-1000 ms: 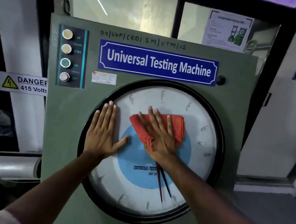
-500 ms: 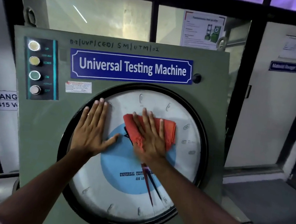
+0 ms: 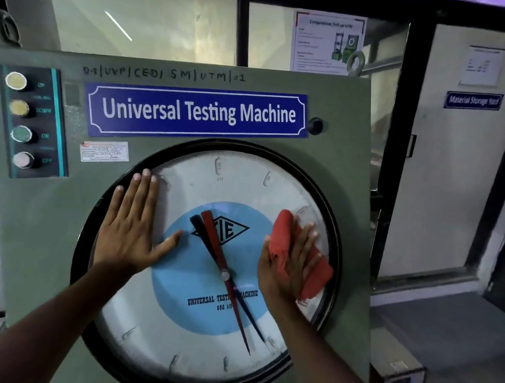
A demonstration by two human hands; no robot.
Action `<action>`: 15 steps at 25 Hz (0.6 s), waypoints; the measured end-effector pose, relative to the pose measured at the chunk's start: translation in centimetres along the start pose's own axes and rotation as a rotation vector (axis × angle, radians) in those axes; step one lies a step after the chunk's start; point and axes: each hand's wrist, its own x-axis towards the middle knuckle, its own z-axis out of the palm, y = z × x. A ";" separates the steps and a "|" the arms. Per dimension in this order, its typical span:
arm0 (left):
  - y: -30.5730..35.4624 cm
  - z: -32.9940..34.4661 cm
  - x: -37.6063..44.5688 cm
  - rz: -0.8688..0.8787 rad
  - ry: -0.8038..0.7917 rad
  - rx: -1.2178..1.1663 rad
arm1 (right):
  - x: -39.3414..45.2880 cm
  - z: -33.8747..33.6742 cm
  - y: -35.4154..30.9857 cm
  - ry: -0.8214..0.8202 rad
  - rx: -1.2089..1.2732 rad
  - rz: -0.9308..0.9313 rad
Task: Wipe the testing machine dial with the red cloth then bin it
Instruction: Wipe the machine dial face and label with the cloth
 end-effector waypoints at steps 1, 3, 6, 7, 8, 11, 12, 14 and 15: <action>0.0 -0.1 0.1 -0.004 -0.009 0.004 | 0.7 0.0 -1.2 0.010 0.023 0.017; 0.0 0.0 0.1 -0.006 -0.013 -0.001 | 2.3 0.0 -4.9 -0.009 0.028 -0.102; -0.1 0.2 0.0 -0.004 -0.009 0.007 | 4.0 0.6 -9.9 -0.048 -0.059 -0.470; -0.1 0.2 0.0 -0.004 -0.008 0.008 | 4.6 0.8 -10.5 -0.043 -0.084 -0.559; -0.1 0.2 0.0 -0.002 -0.013 0.015 | 5.4 0.7 -10.3 -0.032 -0.102 -0.616; -0.1 0.1 -0.1 0.001 -0.029 0.025 | 6.8 0.2 -7.0 0.052 -0.072 -0.462; -0.1 0.1 0.0 0.000 -0.031 0.024 | 6.4 0.2 -5.4 0.084 -0.036 -0.347; -0.1 0.2 0.0 -0.001 -0.022 0.022 | 4.3 0.6 -2.5 0.129 0.004 -0.181; 0.0 0.1 0.0 -0.005 -0.016 0.020 | 3.0 0.7 -1.4 0.142 0.011 -0.143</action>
